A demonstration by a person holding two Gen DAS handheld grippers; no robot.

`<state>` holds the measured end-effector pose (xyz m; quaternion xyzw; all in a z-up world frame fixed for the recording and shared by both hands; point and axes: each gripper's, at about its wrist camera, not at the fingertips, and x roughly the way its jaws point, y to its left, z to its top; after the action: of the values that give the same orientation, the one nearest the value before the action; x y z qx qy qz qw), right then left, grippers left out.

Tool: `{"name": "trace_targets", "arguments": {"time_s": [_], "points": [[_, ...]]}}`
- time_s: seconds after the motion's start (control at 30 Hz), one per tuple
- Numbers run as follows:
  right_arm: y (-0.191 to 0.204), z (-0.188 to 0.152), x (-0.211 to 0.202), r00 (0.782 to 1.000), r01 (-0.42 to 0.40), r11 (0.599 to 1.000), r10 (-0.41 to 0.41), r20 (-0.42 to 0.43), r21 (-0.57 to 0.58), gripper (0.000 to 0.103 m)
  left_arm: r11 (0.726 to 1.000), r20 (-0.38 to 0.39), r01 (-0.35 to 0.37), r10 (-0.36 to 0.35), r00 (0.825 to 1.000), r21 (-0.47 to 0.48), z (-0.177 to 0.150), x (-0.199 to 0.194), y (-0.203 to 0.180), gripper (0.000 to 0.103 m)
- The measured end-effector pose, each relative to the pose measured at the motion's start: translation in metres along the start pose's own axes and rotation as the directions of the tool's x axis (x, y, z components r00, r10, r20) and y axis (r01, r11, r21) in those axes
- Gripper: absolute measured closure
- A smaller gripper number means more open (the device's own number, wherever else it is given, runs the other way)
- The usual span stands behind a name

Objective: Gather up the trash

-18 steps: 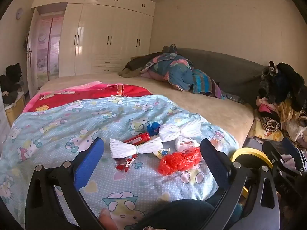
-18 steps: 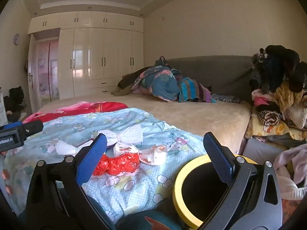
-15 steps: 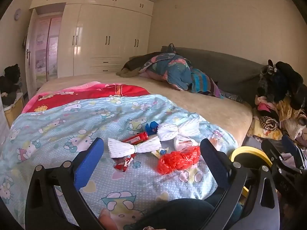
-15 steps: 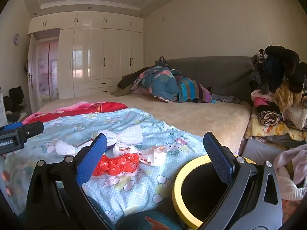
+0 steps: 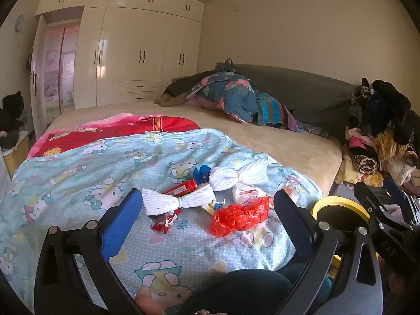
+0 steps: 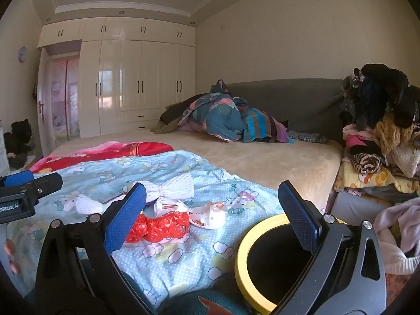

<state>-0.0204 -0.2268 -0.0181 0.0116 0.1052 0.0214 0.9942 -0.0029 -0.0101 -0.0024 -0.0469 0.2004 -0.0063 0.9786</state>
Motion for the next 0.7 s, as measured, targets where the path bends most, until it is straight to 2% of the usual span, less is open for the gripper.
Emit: {"name": "trace_targets", "arguments": {"time_s": [0.7], "points": [[-0.0023,0.0051,-0.0023,1.000,-0.001,1.000,0.001,0.008,0.001,0.010,1.000,0.001,0.002,-0.002,1.000,0.003,-0.0019,-0.0004,-0.0007,0.006]]}}
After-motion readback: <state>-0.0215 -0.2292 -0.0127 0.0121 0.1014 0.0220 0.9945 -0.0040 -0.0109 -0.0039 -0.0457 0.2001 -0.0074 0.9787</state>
